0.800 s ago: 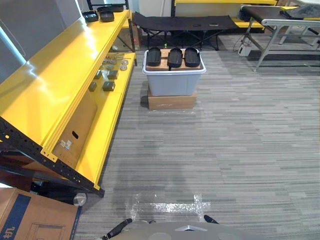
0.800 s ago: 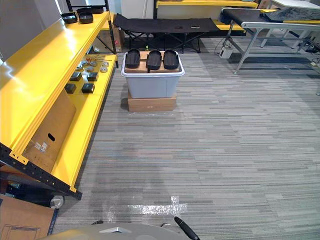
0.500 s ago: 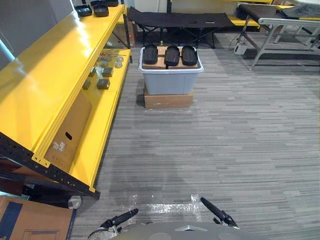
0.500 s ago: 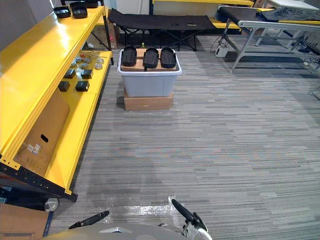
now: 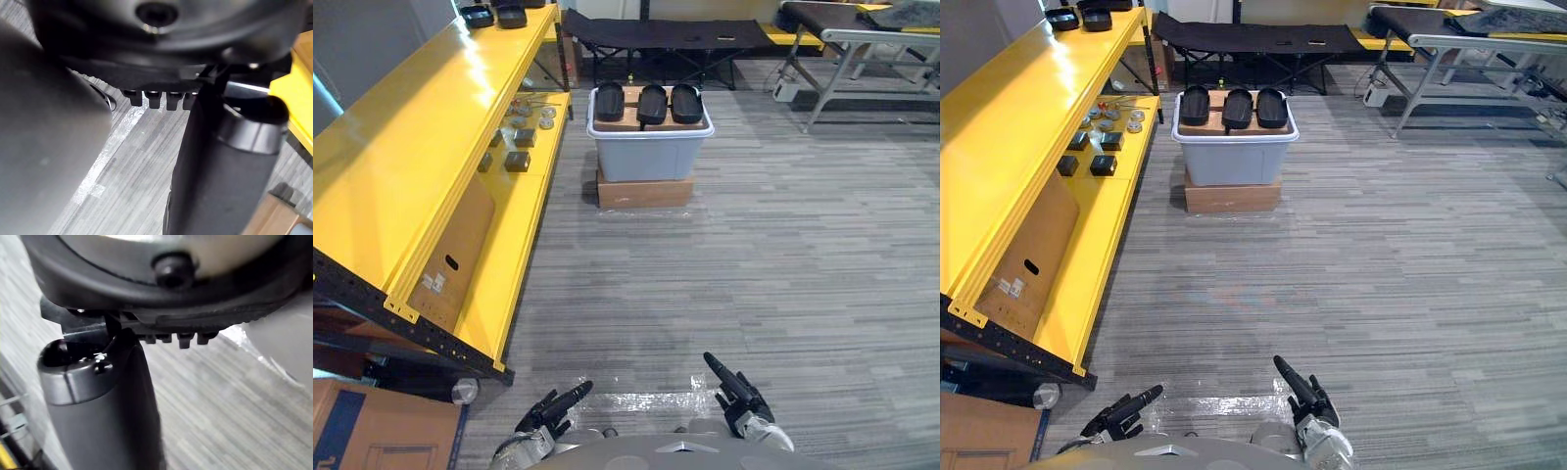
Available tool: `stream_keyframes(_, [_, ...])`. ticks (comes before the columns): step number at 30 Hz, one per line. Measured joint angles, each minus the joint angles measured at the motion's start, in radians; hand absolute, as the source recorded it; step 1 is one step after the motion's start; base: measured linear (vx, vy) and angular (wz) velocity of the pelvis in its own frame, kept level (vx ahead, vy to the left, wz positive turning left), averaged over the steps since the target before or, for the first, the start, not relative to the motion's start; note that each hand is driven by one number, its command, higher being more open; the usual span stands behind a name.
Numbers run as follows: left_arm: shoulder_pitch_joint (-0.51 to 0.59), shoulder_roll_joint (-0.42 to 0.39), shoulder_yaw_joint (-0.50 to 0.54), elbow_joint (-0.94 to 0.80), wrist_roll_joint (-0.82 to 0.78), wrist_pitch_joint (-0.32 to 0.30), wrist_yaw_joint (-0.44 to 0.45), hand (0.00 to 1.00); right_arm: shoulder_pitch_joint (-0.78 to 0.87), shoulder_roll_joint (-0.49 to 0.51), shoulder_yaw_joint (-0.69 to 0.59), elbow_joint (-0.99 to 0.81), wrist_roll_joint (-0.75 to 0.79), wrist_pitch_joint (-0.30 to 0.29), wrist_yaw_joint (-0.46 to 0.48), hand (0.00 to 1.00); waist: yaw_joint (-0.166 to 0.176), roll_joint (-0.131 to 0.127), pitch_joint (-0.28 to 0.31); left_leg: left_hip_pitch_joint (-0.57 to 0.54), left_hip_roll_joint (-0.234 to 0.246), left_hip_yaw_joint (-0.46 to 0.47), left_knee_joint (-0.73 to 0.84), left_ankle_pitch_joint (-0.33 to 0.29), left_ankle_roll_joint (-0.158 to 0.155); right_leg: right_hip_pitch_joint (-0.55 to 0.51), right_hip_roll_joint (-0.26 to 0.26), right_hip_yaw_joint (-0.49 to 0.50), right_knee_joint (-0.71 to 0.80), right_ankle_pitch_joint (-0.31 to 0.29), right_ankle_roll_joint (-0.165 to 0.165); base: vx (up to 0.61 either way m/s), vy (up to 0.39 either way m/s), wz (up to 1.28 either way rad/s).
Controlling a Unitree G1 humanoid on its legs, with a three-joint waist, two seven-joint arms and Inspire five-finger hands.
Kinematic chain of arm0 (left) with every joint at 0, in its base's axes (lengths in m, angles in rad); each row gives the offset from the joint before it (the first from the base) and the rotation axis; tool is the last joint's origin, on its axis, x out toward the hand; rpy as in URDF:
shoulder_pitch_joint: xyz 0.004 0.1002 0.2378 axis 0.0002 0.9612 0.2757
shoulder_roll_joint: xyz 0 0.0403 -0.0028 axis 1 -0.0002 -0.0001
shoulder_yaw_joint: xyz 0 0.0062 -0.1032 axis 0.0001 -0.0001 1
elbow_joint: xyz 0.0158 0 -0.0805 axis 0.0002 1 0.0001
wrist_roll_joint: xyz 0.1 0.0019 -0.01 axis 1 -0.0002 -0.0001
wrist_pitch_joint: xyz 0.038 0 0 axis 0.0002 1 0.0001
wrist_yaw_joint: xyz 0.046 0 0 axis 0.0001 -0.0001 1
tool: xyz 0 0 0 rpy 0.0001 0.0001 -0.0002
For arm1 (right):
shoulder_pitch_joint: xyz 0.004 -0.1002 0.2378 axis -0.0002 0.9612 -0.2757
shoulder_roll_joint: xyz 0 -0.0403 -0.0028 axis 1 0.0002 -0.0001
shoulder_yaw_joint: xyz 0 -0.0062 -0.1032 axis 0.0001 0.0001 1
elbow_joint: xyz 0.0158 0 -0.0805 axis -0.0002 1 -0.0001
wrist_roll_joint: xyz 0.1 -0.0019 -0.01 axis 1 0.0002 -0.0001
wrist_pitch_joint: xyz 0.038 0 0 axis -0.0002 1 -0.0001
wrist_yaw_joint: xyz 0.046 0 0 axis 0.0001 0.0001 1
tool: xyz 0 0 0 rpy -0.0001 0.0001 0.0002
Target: Walk over and take three plastic housings, then place them on the shelf
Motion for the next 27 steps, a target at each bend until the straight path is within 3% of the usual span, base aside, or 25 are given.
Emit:
stream_keyframes(2, [-0.003,0.011,0.001,0.0,-0.004,0.004,0.005,1.0,0.005,0.004,0.017,0.002,0.013,-0.018,0.024,1.0,-0.003,-0.008,0.006,0.001,0.021,0.002,0.029,-0.026,-0.007,-0.015,0.022,-0.002,-0.125,0.01,0.004,0.1,0.056,-0.08])
stream_keyframes(3, [-0.009,0.012,0.002,0.0,-0.01,0.007,0.01,1.0,0.009,0.011,0.018,0.002,0.013,-0.026,0.035,1.0,-0.006,-0.01,0.009,0.003,0.041,0.002,0.044,-0.039,-0.023,-0.018,0.047,-0.003,-0.251,0.04,0.021,0.19,0.0,-0.07])
stream_keyframes(5, [-0.012,0.019,0.006,0.0,-0.015,0.007,0.012,1.0,0.017,0.018,0.017,0.006,0.01,-0.028,0.042,1.0,-0.005,-0.022,0.015,0.008,0.057,0.002,0.064,-0.058,-0.055,-0.03,0.069,0.0,-0.386,0.118,0.023,0.25,-0.043,-0.03])
stream_keyframes(7, [-0.013,0.031,0.008,0.002,-0.027,0.008,0.013,1.0,0.04,0.024,0.016,0.016,0.009,-0.027,0.043,1.0,-0.006,-0.044,0.027,0.03,0.057,-0.002,0.09,-0.086,-0.084,-0.03,0.063,0.005,-0.401,0.143,0.018,0.3,-0.142,0.13])
stream_keyframes(8, [-0.011,0.033,0.013,0.002,-0.027,0.009,0.013,1.0,0.07,0.028,0.015,0.019,0.011,-0.02,0.043,1.0,-0.003,-0.053,0.026,0.046,0.058,-0.012,0.123,-0.139,-0.109,-0.031,0.057,0.014,-0.371,0.131,-0.002,0.34,-0.21,0.17])
stream_keyframes(9, [-0.009,0.027,0.022,0.002,-0.024,0.009,0.016,1.0,0.076,0.026,0.0,0.02,0.015,-0.01,0.045,1.0,-0.007,-0.045,0.026,0.051,0.07,-0.016,0.168,-0.19,-0.122,-0.048,0.058,0.023,-0.301,0.139,-0.052,0.35,-0.219,0.15])
stream_keyframes(10, [-0.006,0.02,0.029,0.003,-0.022,0.01,0.016,1.0,0.076,0.021,-0.007,0.02,0.021,-0.009,0.046,1.0,-0.011,-0.033,0.023,0.051,0.083,-0.016,0.19,-0.217,-0.132,-0.062,0.06,0.019,-0.248,0.134,-0.074,0.29,-0.181,0.03])
stream_keyframes(11, [0.004,0.004,0.043,0.003,-0.013,0.008,0.016,1.0,0.079,0.01,-0.011,0.02,0.038,-0.007,0.047,1.0,-0.019,-0.008,0.01,0.051,0.115,-0.014,0.219,-0.254,-0.154,-0.082,0.078,0.007,-0.182,0.112,-0.104,0.45,-0.225,0.05])
stream_keyframes(12, [0.038,-0.019,0.066,0.011,-0.014,-0.014,0.015,1.0,0.086,-0.007,-0.01,0.018,0.065,-0.003,0.047,1.0,-0.03,0.028,-0.025,0.012,0.184,-0.012,0.394,-0.294,-0.216,-0.071,0.129,-0.005,-0.144,0.094,-0.125,0.48,-0.22,-0.02])
stream_keyframes(13, [0.034,-0.026,0.095,0.008,-0.016,-0.027,0.015,1.0,0.089,-0.01,-0.014,0.02,0.07,-0.003,0.047,1.0,-0.03,0.042,-0.023,-0.043,0.219,-0.015,0.53,-0.281,-0.219,-0.066,0.148,-0.008,-0.143,0.075,-0.132,0.49,-0.241,-0.13])
stream_keyframes(14, [0.03,-0.036,0.115,0.007,-0.018,-0.038,0.014,1.0,0.086,-0.017,-0.014,0.019,0.07,-0.003,0.048,1.0,-0.023,0.055,-0.024,-0.106,0.252,-0.018,0.668,-0.234,-0.222,-0.042,0.168,-0.005,-0.161,0.067,-0.143,0.53,-0.237,-0.32])
stream_keyframes(15, [0.016,-0.053,0.131,0.017,-0.033,-0.058,0.016,1.0,0.08,-0.026,-0.015,0.024,0.052,-0.004,0.063,1.0,-0.018,0.076,-0.008,-0.231,0.301,-0.055,0.928,-0.159,-0.222,0.041,0.208,0.001,-0.233,0.068,-0.166,0.56,-0.232,-0.29])
stream_keyframes(17, [-0.004,-0.058,0.142,0.017,-0.07,-0.058,0.013,1.0,0.063,-0.03,-0.024,0.063,0.046,-0.007,0.074,1.0,-0.012,0.076,0.002,-0.307,0.269,-0.06,0.992,-0.177,-0.231,0.145,0.213,0.014,-0.286,0.063,-0.176,0.6,-0.185,-0.21])
stream_keyframes(18, [-0.007,-0.064,0.15,0.016,-0.071,-0.056,0.011,1.0,0.062,-0.03,-0.024,0.074,0.041,-0.007,0.075,1.0,-0.007,0.072,0.003,-0.323,0.244,-0.052,0.963,-0.181,-0.225,0.179,0.212,0.025,-0.311,0.062,-0.177,0.59,-0.148,-0.42])
stream_keyframes(20, [-0.009,-0.084,0.178,-0.001,-0.06,-0.055,-0.005,1.0,0.031,-0.018,-0.022,0.077,0.006,-0.011,0.086,1.0,0.012,0.049,0.019,-0.39,0.148,-0.036,0.673,-0.181,-0.214,0.269,0.196,0.08,-0.399,0.062,-0.176,0.56,-0.08,-0.69])
stream_keyframes(21, [-0.011,-0.087,0.189,-0.006,-0.055,-0.054,-0.009,1.0,0.02,-0.013,-0.022,0.075,0.006,-0.012,0.085,1.0,0.016,0.042,0.028,-0.406,0.126,-0.037,0.575,-0.165,-0.209,0.286,0.19,0.094,-0.414,0.062,-0.176,0.52,-0.002,-0.82])
stream_keyframes(22, [-0.02,-0.091,0.207,-0.007,-0.056,-0.051,-0.015,1.0,0.012,-0.006,-0.022,0.049,0.006,-0.021,0.08,1.0,0.029,0.029,0.042,-0.441,0.098,-0.049,0.356,-0.074,-0.201,0.322,0.177,0.123,-0.451,0.052,-0.165,0.31,0.027,-0.6])
stream_keyframes(24, [-0.026,-0.087,0.205,0.004,-0.055,-0.025,-0.021,1.0,0.023,-0.011,-0.003,0.028,0.0,-0.031,0.069,1.0,0.027,0.037,0.051,-0.459,0.106,-0.054,0.186,0.013,-0.215,0.374,0.18,0.143,-0.469,0.008,-0.14,0.37,0.085,-0.42])
stream_keyframes(25, [-0.025,-0.084,0.206,0.01,-0.057,-0.009,-0.029,1.0,0.023,-0.016,0.003,0.027,-0.002,-0.03,0.064,1.0,0.027,0.043,0.054,-0.46,0.116,-0.05,0.175,0.02,-0.213,0.395,0.183,0.148,-0.462,-0.018,-0.133,0.49,0.226,-0.22])
stream_keyframes(26, [-0.026,-0.076,0.205,0.013,-0.058,0.018,-0.051,1.0,0.039,-0.025,0.018,0.028,-0.014,-0.025,0.052,1.0,0.024,0.05,0.055,-0.456,0.135,-0.042,0.195,0.028,-0.206,0.425,0.187,0.155,-0.423,-0.091,-0.132,0.45,0.234,-0.06])
stream_keyframes(27, [-0.026,-0.062,0.203,0.013,-0.058,0.03,-0.073,1.0,0.049,-0.02,0.019,0.029,-0.015,-0.021,0.04,1.0,0.025,0.023,0.049,-0.478,0.119,-0.034,0.277,0.089,-0.158,0.429,0.16,0.159,-0.359,-0.166,-0.129,0.49,0.246,-0.01])
